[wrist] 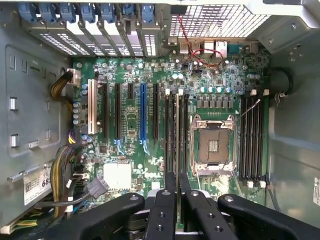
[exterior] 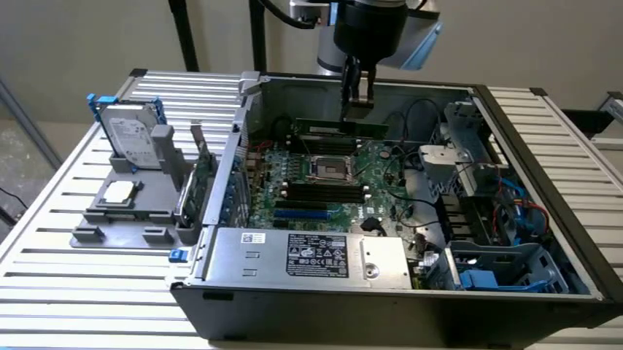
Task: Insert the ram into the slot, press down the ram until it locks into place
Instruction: 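Insert the ram into the slot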
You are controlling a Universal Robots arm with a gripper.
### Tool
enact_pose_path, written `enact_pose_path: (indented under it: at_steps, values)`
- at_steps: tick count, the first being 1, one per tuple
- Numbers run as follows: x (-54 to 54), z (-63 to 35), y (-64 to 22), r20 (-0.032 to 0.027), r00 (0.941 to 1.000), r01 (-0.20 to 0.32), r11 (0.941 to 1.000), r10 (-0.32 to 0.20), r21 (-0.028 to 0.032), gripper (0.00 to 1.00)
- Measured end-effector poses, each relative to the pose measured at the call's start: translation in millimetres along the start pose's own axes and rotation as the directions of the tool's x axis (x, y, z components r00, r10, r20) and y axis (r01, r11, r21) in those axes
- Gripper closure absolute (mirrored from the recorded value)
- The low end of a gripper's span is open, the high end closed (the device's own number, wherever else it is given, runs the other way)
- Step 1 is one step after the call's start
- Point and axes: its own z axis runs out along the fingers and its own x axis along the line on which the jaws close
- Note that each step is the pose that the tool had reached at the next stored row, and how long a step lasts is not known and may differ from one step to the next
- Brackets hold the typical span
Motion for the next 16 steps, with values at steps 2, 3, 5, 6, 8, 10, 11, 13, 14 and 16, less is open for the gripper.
enact_pose_path:
  at_steps: [2, 3, 5, 6, 8, 10, 11, 13, 14, 16]
  values:
    - [0.1, 3.7, 2.3, 0.0001, 1.0, -0.004, 1.0, 0.004, 0.0001, 0.87]
    - [0.2, 5.6, 3.4, 0.0001, 1.0, -0.004, 1.0, 0.004, 0.0001, 0.87]
    - [0.3, 9.3, 5.0, 0.0, 1.0, -0.004, 1.0, 0.004, 0.0, 0.87]
    - [0.3, 11.2, 5.5, 0.0, 1.0, -0.004, 1.0, 0.004, 0.0001, 0.87]
    - [0.4, 14.8, 6.6, 0.0, 1.0, -0.004, 1.0, 0.004, 0.0001, 0.87]
    - [0.5, 18.6, 7.6, 0.0002, 1.0, -0.004, 1.0, 0.004, 0.0001, 0.87]
    - [0.5, 20.4, 7.9, 0.0001, 1.0, -0.004, 1.0, 0.004, 0.0001, 0.87]
    - [0.5, 24.1, 8.4, 0.0, 1.0, -0.004, 1.0, 0.004, 0.0, 0.87]
    - [0.6, 25.9, 8.4, 0.0001, 1.0, -0.004, 1.0, 0.004, 0.0001, 0.87]
    - [0.6, 29.5, 8.3, 0.0001, 1.0, -0.004, 1.0, 0.004, 0.0001, 0.87]
